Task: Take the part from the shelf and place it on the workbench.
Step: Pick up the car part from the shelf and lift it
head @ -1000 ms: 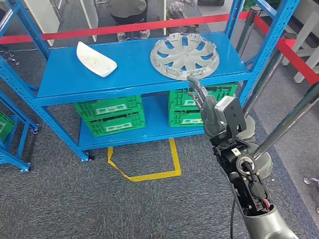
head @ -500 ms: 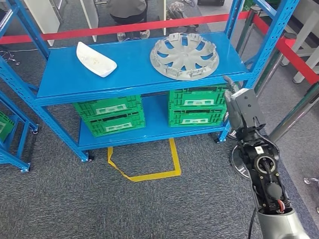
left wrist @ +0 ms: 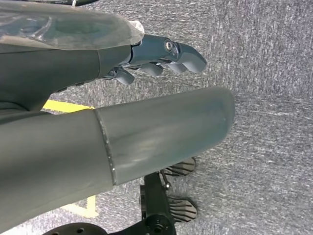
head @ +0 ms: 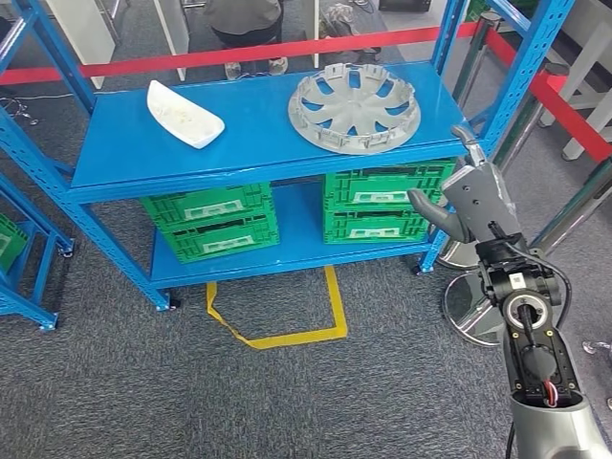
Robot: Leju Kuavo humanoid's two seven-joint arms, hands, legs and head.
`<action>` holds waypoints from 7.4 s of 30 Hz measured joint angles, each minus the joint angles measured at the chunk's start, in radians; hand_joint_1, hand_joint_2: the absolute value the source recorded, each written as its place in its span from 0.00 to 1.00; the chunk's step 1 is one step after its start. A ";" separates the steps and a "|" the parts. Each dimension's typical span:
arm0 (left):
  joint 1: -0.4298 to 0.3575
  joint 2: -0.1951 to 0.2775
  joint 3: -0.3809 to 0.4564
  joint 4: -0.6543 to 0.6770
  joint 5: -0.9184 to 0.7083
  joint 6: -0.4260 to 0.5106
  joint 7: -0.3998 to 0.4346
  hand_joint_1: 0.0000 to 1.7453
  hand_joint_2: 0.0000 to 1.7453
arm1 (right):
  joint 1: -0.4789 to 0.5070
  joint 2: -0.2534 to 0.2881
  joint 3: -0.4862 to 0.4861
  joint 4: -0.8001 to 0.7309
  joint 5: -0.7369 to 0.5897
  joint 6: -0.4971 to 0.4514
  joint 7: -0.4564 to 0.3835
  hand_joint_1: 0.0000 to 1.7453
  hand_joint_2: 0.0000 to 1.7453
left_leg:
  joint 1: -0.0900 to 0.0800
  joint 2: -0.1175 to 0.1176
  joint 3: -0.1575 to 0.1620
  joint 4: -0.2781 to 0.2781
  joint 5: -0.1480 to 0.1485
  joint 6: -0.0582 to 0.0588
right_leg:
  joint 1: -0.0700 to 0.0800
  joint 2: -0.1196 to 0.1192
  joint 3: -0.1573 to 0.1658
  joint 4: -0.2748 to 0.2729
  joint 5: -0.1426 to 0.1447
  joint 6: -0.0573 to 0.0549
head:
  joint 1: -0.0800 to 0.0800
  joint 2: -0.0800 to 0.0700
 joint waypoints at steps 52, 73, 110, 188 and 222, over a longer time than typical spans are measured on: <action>0.001 -0.015 0.000 0.000 -0.028 0.003 0.016 0.00 0.00 | -0.051 -0.037 -0.036 -0.027 -0.154 -0.124 0.055 0.00 1.00 | 0.000 0.000 0.000 0.000 0.000 0.000 | 0.000 0.000 0.000 0.000 0.000 0.000 | -0.001 0.000; -0.004 -0.021 0.000 0.000 -0.031 0.014 0.018 0.00 0.00 | -0.024 -0.037 -0.062 -0.045 -0.141 -0.123 0.051 0.00 1.00 | 0.000 0.000 0.000 0.000 0.000 0.000 | 0.000 0.000 0.000 0.000 0.000 0.000 | -0.001 0.000; -0.004 -0.023 0.001 0.000 -0.035 0.018 0.020 0.00 0.00 | -0.018 -0.034 -0.080 -0.045 -0.141 -0.090 0.042 0.00 1.00 | -0.017 -0.023 -0.097 0.107 0.019 0.054 | 0.011 0.027 0.013 0.033 -0.035 -0.019 | -0.012 0.000; -0.010 -0.032 0.003 0.001 -0.056 0.020 0.028 0.00 0.00 | -0.019 -0.041 -0.105 0.007 -0.212 -0.012 0.062 0.00 1.00 | -0.013 -0.025 0.011 0.020 -0.018 0.037 | 0.001 0.005 -0.008 0.030 -0.006 0.014 | 0.035 0.000; -0.005 -0.029 0.014 0.001 -0.059 0.011 0.031 0.00 0.00 | -0.071 -0.062 -0.086 0.069 -0.251 0.034 0.071 0.00 1.00 | -0.017 -0.025 -0.004 0.039 -0.026 0.027 | 0.004 0.012 0.006 0.011 -0.007 -0.012 | 0.030 0.000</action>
